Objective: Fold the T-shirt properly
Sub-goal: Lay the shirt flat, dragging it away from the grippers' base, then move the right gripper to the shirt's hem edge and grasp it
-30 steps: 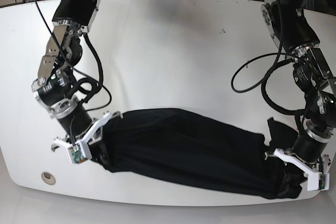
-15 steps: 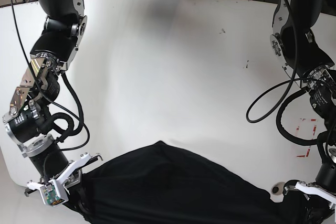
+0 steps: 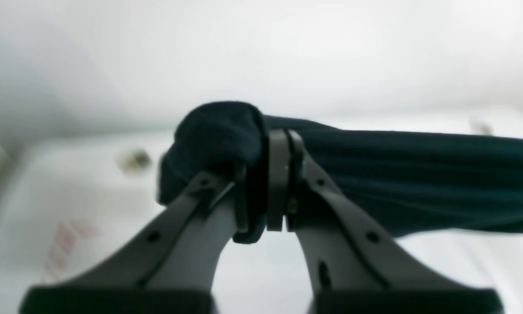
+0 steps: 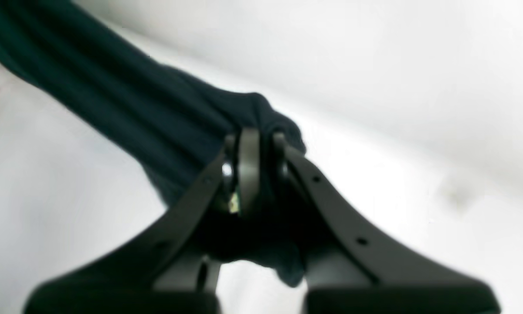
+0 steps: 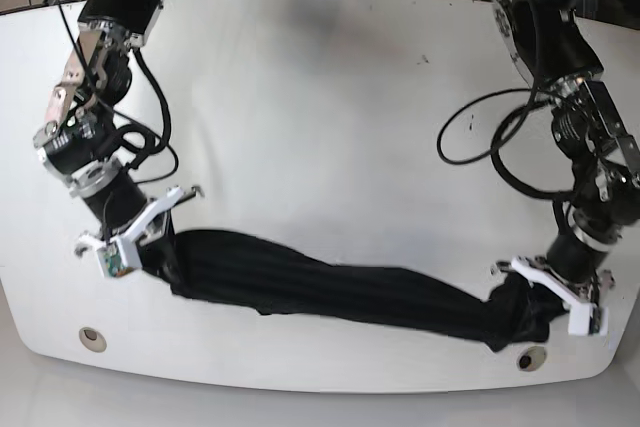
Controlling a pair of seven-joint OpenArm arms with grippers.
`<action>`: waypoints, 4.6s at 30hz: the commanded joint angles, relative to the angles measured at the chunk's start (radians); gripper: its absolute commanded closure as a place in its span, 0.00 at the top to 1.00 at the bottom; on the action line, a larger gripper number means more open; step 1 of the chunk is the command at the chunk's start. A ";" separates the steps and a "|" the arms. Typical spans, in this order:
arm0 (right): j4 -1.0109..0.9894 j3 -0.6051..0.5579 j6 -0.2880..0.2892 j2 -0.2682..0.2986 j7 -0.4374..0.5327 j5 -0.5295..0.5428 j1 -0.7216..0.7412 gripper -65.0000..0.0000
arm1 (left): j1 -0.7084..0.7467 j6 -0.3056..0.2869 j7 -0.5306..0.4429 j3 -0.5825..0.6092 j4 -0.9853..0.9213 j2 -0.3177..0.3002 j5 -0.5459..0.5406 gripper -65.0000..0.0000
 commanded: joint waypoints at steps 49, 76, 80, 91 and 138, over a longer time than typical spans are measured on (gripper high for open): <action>-0.062 0.075 -0.009 -0.121 0.163 0.037 -0.722 0.02 | 0.699 0.010 -0.039 -0.013 0.007 -0.175 -0.047 0.00; -0.080 0.135 -0.019 -0.112 0.141 0.027 -0.552 0.89 | 0.696 0.010 -0.035 -0.011 0.013 -0.169 -0.053 0.00; -0.095 0.138 -0.019 -0.104 0.063 -0.028 -0.461 0.89 | 0.696 0.010 -0.035 -0.011 0.014 -0.169 -0.055 0.00; -0.232 0.107 -0.009 -0.101 0.012 -0.114 -0.189 0.89 | 0.696 0.010 -0.035 -0.011 0.014 -0.169 -0.055 0.00; -1.324 -0.433 -0.008 -0.149 0.468 -0.114 0.518 0.89 | 0.693 0.010 -0.035 -0.006 0.014 -0.169 -0.055 0.00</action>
